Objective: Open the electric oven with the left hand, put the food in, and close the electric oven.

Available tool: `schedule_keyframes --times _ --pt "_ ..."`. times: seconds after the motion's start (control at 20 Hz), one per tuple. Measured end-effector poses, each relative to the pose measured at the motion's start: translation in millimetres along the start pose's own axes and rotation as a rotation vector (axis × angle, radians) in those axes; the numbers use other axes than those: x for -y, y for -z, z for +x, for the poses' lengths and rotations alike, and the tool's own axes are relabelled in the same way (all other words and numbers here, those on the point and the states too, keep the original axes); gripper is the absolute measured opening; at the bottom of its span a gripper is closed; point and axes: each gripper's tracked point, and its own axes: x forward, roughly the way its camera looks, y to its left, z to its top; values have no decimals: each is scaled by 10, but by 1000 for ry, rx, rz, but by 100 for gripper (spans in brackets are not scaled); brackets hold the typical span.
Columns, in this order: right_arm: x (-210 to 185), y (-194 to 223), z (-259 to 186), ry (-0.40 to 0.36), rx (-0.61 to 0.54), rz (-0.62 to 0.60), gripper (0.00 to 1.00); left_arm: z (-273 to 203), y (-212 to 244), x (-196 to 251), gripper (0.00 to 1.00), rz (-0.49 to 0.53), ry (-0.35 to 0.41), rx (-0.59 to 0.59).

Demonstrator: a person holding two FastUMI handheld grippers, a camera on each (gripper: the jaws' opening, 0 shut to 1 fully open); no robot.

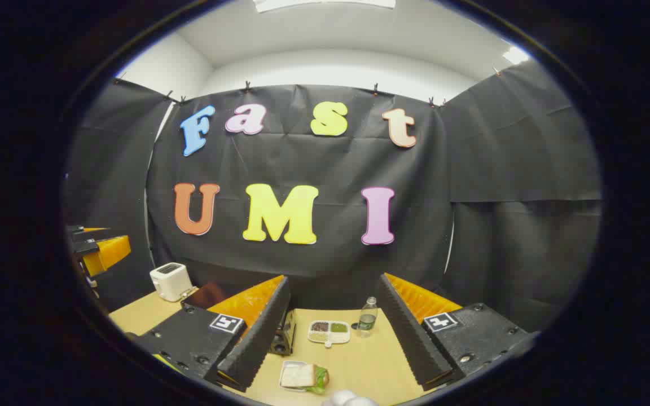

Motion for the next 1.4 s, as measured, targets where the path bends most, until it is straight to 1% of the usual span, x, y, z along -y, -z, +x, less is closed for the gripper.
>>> schedule_keyframes --times 0.5,0.7,0.85,1.05,1.25,1.4 --pt "-22 57 51 -16 -8 -15 92 62 94 -24 94 7 -19 -4" --pt "-8 54 49 -17 -4 -13 91 143 224 -11 94 10 -16 -14" --pt "39 71 35 -15 -5 -21 92 254 420 65 94 -6 4 -33" --pt "190 82 -25 8 -10 -33 92 493 874 228 94 -29 43 -90" --pt "446 156 -111 69 -47 -75 93 815 1431 361 95 -43 61 -179" --pt "611 195 -180 112 -69 -102 93 1134 1766 406 95 -28 56 -215"
